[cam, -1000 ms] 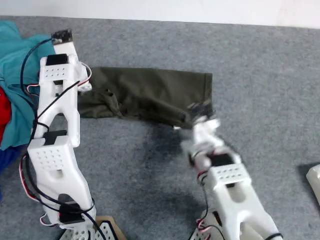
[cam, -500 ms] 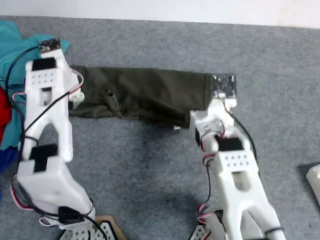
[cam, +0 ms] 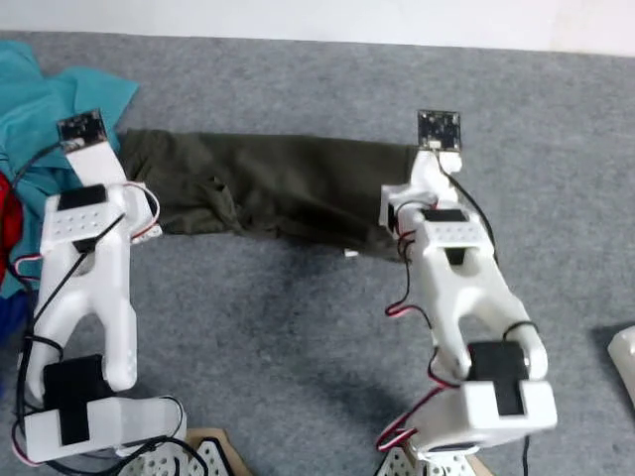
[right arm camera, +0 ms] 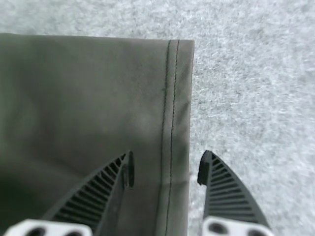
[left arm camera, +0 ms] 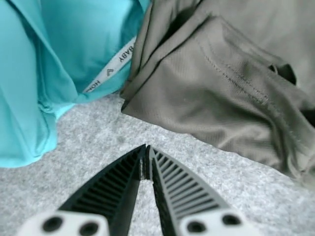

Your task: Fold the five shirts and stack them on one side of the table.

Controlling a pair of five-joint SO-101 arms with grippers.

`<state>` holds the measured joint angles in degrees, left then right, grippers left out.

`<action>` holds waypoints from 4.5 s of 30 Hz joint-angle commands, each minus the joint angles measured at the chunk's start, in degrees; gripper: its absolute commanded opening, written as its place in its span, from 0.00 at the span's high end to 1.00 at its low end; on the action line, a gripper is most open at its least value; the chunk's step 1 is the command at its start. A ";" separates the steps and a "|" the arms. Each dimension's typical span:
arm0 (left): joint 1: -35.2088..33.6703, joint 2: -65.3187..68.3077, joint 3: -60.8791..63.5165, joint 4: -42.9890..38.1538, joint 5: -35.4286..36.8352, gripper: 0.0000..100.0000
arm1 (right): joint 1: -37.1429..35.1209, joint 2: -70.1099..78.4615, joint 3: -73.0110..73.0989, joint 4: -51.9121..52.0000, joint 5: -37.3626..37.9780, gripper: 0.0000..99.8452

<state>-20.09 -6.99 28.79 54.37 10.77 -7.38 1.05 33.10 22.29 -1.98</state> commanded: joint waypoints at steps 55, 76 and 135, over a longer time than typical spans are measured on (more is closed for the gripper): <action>-32.92 2.77 2.86 -10.29 17.41 0.99 | -8.04 16.75 -46.29 31.96 -0.35 0.99; -37.14 2.86 7.60 -15.47 17.41 0.99 | -31.16 17.27 -62.73 24.22 10.55 0.99; 1.01 2.86 -24.22 9.93 7.56 0.99 | -8.92 27.38 -131.47 79.08 1.14 0.99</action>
<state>-25.01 -3.82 13.32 58.42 18.95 -21.45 32.26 -94.37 100.44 2.42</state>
